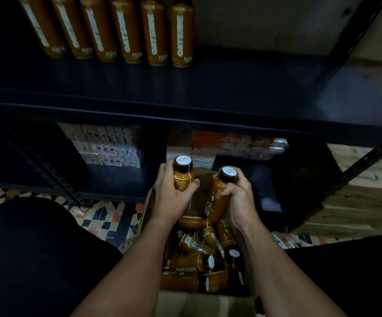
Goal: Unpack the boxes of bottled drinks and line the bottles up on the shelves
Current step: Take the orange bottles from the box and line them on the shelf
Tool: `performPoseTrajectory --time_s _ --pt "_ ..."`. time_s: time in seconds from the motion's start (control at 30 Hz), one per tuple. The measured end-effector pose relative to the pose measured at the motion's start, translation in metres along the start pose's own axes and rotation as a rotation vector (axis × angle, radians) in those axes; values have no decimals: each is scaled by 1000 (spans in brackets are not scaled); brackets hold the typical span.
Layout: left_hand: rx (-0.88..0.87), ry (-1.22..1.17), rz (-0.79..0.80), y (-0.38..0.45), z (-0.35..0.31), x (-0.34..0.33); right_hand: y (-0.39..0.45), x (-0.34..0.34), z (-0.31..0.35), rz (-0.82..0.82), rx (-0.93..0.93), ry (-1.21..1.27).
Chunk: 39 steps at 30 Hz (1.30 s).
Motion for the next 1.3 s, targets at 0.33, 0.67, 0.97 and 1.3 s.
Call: performPoseTrajectory --time_s 0.33,0.67,0.97,1.3 --pt "-473 -76 90 40 -149 24 -23 -15 169 -2 633 -200" --pt "-545 -237 20 120 -215 31 27 -20 268 -106 746 -28" --pt "-496 -265 90 169 -196 7 98 -21 264 -49 680 -125" --pt "-448 -293 133 190 -187 -3 119 -14 255 -63 585 -201"
Point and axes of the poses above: each hand's wrist, its own y-axis towards the middle knuckle, its own x-axis out of the back of the hand, z = x × y, the point moved 3 cm from there along y, towards the middle knuckle, and after that the axes turned 11 degrees about -y, right-handed, at the moved point
